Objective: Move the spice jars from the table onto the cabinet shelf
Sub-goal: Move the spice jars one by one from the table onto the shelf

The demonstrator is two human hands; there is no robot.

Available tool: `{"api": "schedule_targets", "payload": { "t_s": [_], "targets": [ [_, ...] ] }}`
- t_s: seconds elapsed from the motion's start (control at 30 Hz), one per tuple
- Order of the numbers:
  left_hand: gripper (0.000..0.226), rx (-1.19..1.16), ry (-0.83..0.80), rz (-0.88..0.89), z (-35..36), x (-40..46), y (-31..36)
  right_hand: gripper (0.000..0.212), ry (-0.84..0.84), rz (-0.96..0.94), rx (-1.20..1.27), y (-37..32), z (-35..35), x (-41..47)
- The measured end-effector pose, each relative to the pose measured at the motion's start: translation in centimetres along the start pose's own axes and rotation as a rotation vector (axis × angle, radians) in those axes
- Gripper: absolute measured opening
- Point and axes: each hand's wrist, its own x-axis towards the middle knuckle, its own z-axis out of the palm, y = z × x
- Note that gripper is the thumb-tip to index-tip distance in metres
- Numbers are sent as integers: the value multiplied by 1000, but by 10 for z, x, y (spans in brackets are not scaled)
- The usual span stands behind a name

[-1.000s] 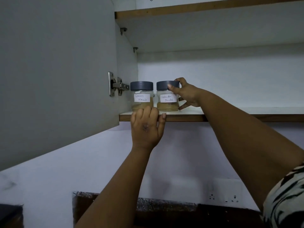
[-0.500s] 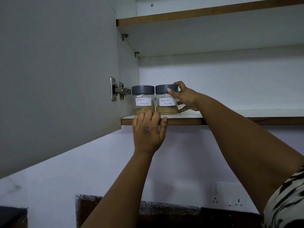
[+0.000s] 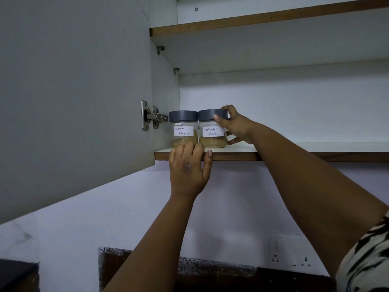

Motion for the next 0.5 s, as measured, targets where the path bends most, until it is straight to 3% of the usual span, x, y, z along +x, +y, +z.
{"api": "schedule_targets", "payload": {
  "t_s": [0.17,0.3,0.37,0.5],
  "targets": [
    [32,10,-18,5,-1,1,-2,69,123,-56,-102,-1,-4,-4],
    [31,6,-109,31,-7,2,-5,69,256,-116,-223,-1,-8,-17],
    [31,4,-138,38,-10,2,-6,74,224,-19,-351,4,-3,-26],
    [29,-21,-174,11,-19,5,-1,83,195,421,-690,7,-4,-58]
  ]
}}
